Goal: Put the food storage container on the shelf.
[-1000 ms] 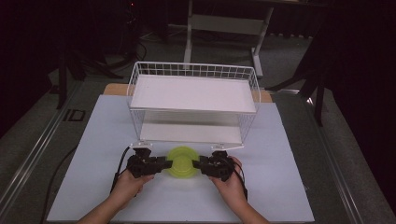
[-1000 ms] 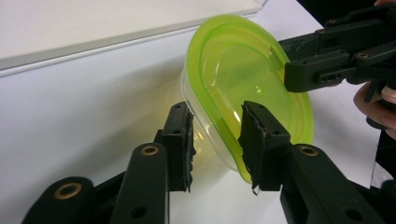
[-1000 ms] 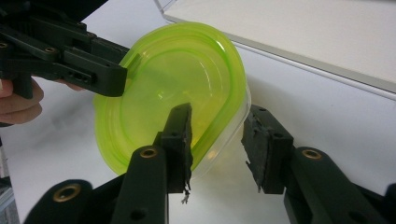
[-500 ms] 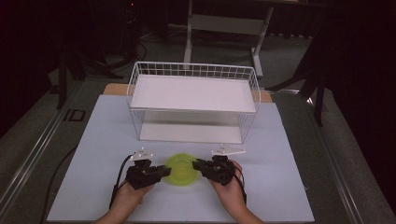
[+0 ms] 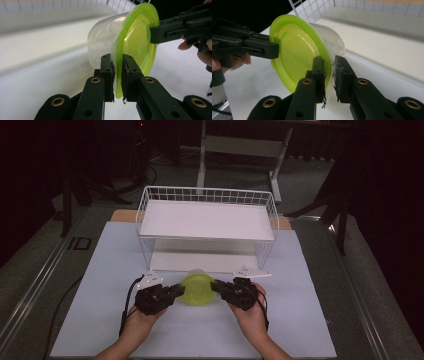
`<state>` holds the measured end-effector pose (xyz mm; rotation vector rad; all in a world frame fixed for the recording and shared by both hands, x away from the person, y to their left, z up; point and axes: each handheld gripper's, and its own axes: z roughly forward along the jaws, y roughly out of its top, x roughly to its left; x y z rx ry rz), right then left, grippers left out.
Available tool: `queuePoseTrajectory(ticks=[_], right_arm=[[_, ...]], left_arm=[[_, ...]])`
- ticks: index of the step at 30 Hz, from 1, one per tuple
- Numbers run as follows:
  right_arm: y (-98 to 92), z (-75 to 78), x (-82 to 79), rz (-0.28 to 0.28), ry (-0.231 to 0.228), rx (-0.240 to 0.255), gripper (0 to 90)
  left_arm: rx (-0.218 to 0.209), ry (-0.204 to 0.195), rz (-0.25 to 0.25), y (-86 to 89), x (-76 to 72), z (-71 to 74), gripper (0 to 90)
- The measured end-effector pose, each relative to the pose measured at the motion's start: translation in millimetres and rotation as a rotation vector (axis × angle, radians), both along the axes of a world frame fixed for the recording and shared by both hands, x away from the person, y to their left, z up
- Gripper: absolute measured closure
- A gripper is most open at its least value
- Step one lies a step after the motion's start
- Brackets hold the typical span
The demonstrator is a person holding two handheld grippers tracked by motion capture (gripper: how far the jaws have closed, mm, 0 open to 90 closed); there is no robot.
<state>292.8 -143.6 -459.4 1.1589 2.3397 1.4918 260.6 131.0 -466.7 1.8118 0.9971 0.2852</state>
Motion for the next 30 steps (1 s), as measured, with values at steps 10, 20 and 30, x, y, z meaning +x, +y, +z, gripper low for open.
queuePoseTrajectory(ticks=[10,20,30], right_arm=[[-7.4,7.8,15.7,-0.044,-0.001,-0.009,79.4],[-10.5,-5.2,32.9,-0.081,0.036,-0.031,79.4],[-9.8,-16.6,48.0,-0.106,0.058,-0.044,79.4]], left_arm=[[-0.008,-0.052,0.006,-10.0,19.3,-1.4,81.5],[-0.02,-0.027,-0.006,-14.9,43.3,-19.8,81.3],[-0.005,-0.022,0.009,-18.3,60.7,-32.3,80.9]])
